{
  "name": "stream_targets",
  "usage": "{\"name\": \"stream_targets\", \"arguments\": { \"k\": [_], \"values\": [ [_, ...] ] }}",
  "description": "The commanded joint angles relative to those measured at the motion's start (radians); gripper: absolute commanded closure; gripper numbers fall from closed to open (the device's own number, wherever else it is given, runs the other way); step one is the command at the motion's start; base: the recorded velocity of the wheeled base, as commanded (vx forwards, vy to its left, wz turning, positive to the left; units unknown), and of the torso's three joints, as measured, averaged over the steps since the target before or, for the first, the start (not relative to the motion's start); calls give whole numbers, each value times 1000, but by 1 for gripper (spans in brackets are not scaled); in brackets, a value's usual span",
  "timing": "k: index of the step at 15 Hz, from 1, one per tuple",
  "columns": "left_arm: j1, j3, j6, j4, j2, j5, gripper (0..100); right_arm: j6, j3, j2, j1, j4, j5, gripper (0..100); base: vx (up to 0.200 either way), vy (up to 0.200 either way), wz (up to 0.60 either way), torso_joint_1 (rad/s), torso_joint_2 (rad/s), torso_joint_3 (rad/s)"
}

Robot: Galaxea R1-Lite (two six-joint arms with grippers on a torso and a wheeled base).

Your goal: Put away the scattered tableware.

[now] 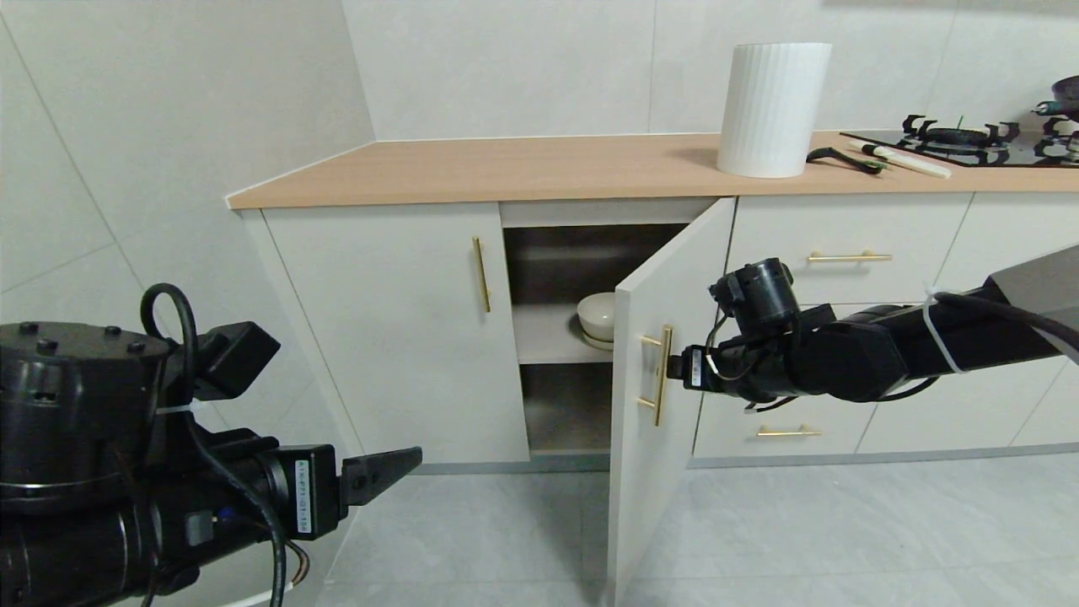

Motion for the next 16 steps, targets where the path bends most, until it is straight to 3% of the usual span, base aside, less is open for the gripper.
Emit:
{"name": "stream_targets", "arguments": {
  "k": [1,10,16],
  "values": [
    [0,-1,0,0,2,1,0,0,-1,10,1,-13,0,0,0,0,0,0,0,0],
    [0,-1,-1,-1,4,1,0,39,-1,21,25,-52,-1,0,200,0,0,4,3,1],
    [0,-4,-6,-3,1,2,0,144,-4,49,56,-200,-1,0,0,0,0,0,0,0]
  ]
}}
